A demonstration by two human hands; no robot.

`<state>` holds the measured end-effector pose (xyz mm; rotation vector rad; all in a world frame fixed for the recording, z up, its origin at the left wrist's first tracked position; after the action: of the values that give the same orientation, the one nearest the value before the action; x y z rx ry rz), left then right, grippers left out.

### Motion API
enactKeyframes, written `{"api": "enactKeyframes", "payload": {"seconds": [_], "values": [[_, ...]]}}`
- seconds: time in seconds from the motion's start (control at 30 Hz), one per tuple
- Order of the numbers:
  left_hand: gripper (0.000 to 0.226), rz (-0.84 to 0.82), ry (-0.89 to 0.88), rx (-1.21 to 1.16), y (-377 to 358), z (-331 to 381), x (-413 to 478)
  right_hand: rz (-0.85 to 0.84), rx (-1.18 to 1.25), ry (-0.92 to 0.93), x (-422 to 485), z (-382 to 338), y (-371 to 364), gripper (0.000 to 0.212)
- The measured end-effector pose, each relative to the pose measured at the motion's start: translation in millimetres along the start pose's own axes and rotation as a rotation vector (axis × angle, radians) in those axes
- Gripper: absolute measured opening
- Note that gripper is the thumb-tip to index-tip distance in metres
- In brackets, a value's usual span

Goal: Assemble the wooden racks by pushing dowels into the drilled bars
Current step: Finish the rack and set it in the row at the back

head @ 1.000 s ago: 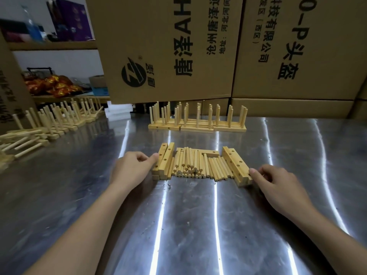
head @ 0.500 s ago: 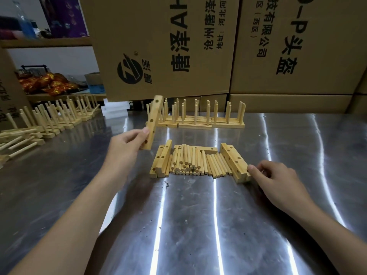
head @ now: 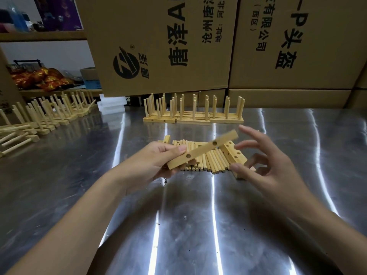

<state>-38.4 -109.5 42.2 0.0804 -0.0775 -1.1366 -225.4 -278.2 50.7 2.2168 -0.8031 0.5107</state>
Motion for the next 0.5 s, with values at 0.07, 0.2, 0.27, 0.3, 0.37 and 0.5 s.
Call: {"api": "enactKeyframes", "payload": {"seconds": [0.07, 0.2, 0.27, 0.3, 0.37, 0.5], "values": [[0.048, 0.01, -0.008, 0.132, -1, 1, 0, -0.019, 0.099, 0.012, -1, -5, -7, 0.064], [0.04, -0.008, -0.016, 0.241, -4, -1, 0, 0.035, 0.207, 0.006, 0, -4, -6, 0.034], [0.022, -0.017, -0.05, 0.271, -6, 2, -1, 0.04, 0.148, 0.03, -1, -4, -4, 0.022], [0.019, -0.017, -0.081, 0.306, -6, 4, 0, 0.037, 0.115, 0.028, 0, -4, -2, 0.02], [0.019, 0.001, -0.139, 0.426, -5, 7, 1, 0.024, 0.011, 0.014, 1, -2, 3, 0.022], [0.022, 0.066, -0.141, 0.704, 1, 3, 2, -0.086, -0.408, 0.059, 2, 1, 3, 0.035]]}}
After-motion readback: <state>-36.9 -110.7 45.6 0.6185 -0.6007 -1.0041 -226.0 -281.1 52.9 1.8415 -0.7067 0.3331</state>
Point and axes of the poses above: each hand's wrist, its own x-axis towards the middle knuckle, its own y-axis out of the back of the hand, z = x × y, the point moved 8 cm from there along x, towards the middle knuckle, and after that the axes turned 7 degrees about -x, right-handed, at the moved point
